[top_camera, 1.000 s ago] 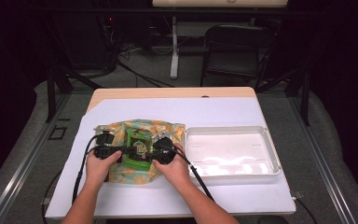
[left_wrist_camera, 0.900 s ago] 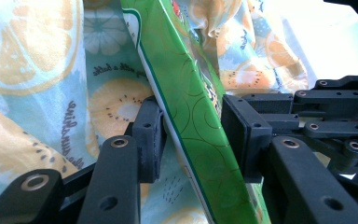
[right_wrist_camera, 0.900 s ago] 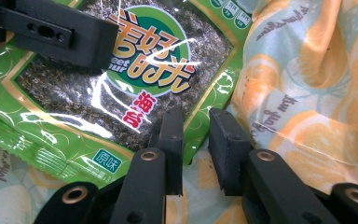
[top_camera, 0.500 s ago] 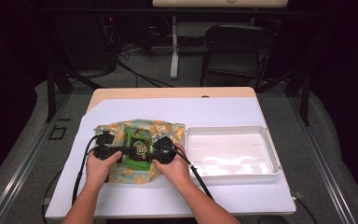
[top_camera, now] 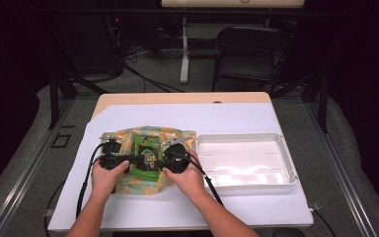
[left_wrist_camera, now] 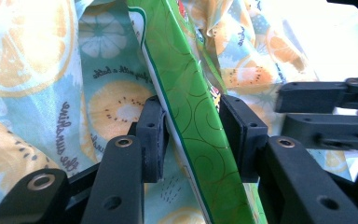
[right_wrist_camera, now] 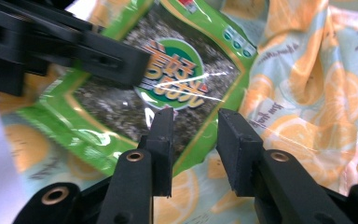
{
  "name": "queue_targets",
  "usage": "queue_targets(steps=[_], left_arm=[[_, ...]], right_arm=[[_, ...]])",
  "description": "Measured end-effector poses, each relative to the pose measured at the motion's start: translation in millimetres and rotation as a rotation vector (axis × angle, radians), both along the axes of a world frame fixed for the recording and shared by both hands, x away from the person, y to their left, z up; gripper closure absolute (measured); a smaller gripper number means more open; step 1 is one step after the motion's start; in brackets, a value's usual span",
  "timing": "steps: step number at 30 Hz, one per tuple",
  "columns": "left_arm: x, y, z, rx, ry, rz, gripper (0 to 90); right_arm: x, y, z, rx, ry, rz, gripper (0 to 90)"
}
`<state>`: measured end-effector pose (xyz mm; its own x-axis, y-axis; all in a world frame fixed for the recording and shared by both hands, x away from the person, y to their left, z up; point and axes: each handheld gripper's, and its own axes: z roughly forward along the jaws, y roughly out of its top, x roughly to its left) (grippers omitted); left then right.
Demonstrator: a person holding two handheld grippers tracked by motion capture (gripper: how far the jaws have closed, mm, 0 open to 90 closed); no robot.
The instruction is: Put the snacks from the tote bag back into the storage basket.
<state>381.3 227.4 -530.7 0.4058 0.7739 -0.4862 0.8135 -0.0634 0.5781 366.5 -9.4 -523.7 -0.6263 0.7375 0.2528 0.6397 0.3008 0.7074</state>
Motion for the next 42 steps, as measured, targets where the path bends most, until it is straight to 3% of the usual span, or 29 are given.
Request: queue_targets(steps=[7, 13, 22, 30, 38, 42], left_arm=[[-2.7, -0.4, 2.7, -0.009, -0.012, 0.009, 64.4], [-5.6, -2.3, 5.3, -0.026, -0.016, 0.019, 66.2], [-9.3, -3.7, 8.9, -0.027, -0.043, 0.021, 68.5], [-11.9, -2.4, 12.8, -0.050, -0.064, 0.037, 70.8], [-14.5, 1.4, 17.7, -0.049, -0.087, 0.050, 71.4], [-16.4, 4.3, 21.3, -0.047, -0.104, 0.060, 71.4]], right_arm=[[-12.8, -7.8, 16.8, 0.003, -0.053, 0.037, 63.6], [-19.8, -19.8, 23.1, 0.011, -0.101, 0.036, 60.5], [-22.7, -44.5, 31.6, -0.014, -0.174, 0.033, 54.5], [-14.5, -67.4, 31.4, -0.027, -0.178, 0.022, 53.0], [-13.3, -76.2, 26.4, -0.034, -0.180, 0.022, 52.6], [-12.3, -81.7, 25.7, 0.008, -0.154, 0.006, 54.0]])
